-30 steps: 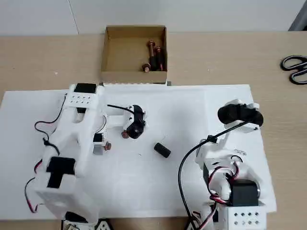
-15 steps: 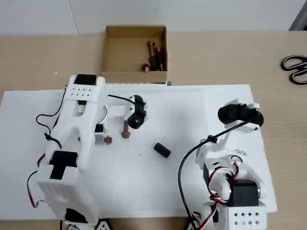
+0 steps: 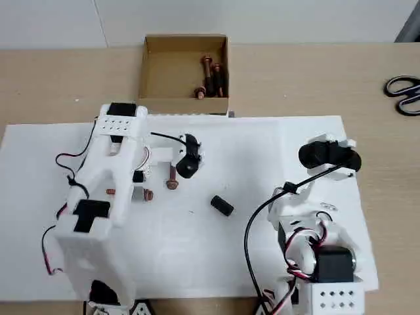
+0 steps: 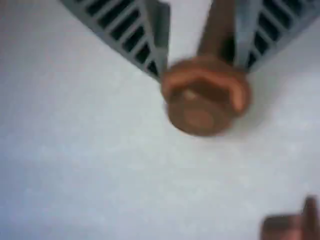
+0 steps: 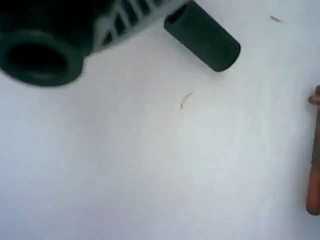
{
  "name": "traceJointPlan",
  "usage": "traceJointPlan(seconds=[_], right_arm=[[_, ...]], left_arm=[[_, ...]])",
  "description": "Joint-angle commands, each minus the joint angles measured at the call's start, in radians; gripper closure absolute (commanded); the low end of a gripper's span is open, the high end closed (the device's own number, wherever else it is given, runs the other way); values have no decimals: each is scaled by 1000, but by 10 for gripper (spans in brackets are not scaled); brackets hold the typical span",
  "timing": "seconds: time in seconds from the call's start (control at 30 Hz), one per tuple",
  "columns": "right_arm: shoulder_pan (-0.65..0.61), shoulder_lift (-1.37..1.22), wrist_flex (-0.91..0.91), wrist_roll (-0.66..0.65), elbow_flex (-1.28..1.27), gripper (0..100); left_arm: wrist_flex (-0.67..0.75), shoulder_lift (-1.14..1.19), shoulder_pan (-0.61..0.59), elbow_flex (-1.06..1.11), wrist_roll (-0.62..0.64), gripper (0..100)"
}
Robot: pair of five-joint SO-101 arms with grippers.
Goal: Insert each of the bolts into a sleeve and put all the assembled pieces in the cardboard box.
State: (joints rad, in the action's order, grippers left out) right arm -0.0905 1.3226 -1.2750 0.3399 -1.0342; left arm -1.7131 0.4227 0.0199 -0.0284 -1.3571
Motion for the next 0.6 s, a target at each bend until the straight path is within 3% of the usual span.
traceJointPlan(seconds=[0.0,0.2,0.33,0.43,0.57], right_arm=[[1,10,25,-5,9,995],[1,10,25,-5,9,995],[1,10,25,-5,9,995],[1,10,25,-5,9,995],[1,10,25,-5,12,995]], left_arm=[[41,21,0,-30,-310,907],[44,74,-3,-30,-307,914],[20,75,3,-30,-307,996],[3,71,6,-30,-307,994],[-14,66,15,-58,-238,995]])
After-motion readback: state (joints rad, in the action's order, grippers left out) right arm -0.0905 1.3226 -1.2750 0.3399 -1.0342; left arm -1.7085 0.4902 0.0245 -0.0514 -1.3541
